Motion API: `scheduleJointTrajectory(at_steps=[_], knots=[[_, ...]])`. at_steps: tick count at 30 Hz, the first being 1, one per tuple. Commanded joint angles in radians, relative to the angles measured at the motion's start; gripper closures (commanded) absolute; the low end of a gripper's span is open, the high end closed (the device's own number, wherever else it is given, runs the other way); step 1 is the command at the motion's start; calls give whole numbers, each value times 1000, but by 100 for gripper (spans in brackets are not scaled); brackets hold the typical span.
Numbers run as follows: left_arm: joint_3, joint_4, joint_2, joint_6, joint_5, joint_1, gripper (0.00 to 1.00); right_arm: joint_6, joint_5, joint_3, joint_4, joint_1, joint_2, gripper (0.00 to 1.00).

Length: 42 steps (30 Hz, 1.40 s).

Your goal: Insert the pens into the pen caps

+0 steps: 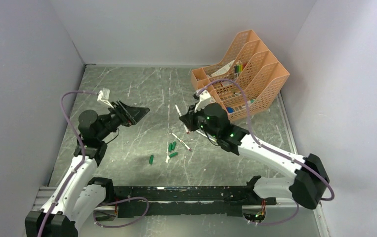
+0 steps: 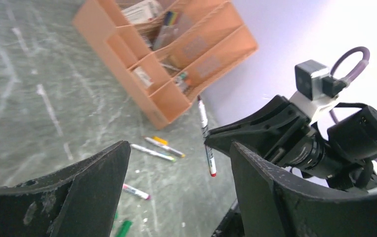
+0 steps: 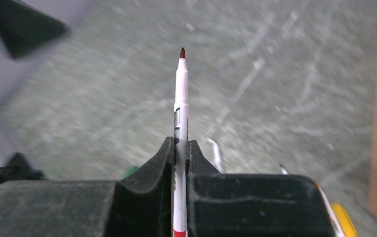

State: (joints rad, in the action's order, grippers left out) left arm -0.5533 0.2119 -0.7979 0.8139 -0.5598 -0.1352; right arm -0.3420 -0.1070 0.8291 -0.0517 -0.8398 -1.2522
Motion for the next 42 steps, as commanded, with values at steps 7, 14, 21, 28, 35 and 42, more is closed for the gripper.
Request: scheduleJointTrajectory(at_steps=[7, 14, 21, 28, 35, 42], knots=[[67, 554, -55, 272, -160, -58, 14, -158, 288, 53, -195, -41, 97, 100], [10, 531, -91, 227, -112, -159, 18, -126, 242, 124, -190, -136, 31, 100], [-27, 446, -106, 166, -80, -222, 32, -129, 241, 126, -206, -154, 4, 100], [-63, 352, -119, 131, -70, -264, 47, -125, 193, 127, -219, -156, 14, 100], [-56, 340, -90, 115, -47, -284, 34, -117, 114, 111, -278, -156, 49, 100], [-70, 327, -103, 109, -60, -288, 93, -129, 117, 117, -276, -156, 28, 100]])
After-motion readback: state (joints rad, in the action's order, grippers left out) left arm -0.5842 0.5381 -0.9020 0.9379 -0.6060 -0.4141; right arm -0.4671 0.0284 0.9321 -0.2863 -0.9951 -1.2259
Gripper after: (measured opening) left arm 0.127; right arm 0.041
